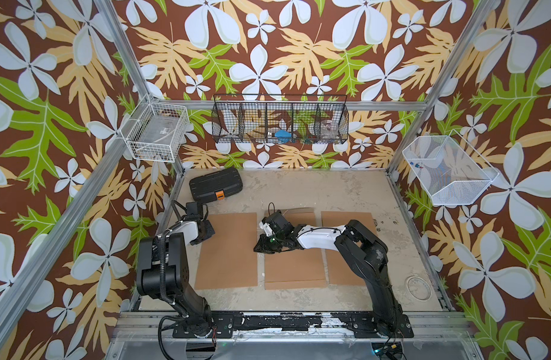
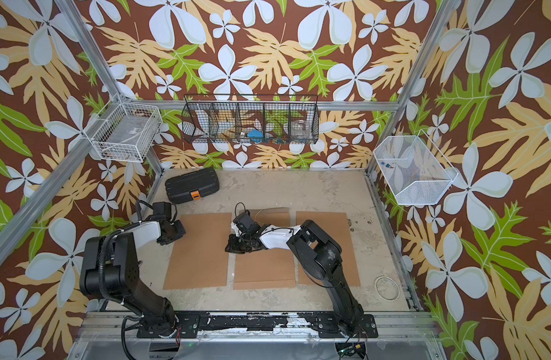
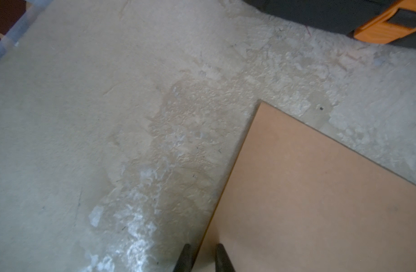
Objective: Open the file bag
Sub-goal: Pick up the file bag from the center of the board.
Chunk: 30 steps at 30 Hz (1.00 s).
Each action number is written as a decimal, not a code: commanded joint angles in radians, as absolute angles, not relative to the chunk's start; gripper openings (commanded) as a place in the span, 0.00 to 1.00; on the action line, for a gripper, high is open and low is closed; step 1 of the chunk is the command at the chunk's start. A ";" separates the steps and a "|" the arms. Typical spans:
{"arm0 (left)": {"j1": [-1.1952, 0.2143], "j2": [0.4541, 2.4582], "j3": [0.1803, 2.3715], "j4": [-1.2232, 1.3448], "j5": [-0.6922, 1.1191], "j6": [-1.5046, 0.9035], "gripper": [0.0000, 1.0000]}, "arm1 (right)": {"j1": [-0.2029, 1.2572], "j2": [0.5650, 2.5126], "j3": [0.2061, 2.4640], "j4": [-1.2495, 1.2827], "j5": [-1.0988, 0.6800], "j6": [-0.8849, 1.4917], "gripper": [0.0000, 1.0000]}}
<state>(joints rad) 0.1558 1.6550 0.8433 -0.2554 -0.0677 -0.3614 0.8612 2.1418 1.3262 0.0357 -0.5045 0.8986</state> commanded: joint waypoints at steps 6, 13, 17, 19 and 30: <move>0.150 1.672 0.827 -0.401 0.046 -0.360 0.21 | 0.862 2.169 1.336 0.088 -0.528 0.917 0.18; 0.150 1.672 0.828 -0.402 0.042 -0.360 0.21 | 0.858 2.144 1.309 0.097 -0.510 0.922 0.14; 0.150 1.669 0.828 -0.403 0.037 -0.362 0.21 | 0.854 2.126 1.290 0.103 -0.498 0.922 0.10; 0.150 1.669 0.830 -0.403 0.034 -0.364 0.21 | 0.853 2.122 1.281 0.107 -0.494 0.922 0.07; 0.150 1.663 0.828 -0.402 0.034 -0.367 0.24 | 0.850 2.134 1.297 0.110 -0.505 0.908 0.05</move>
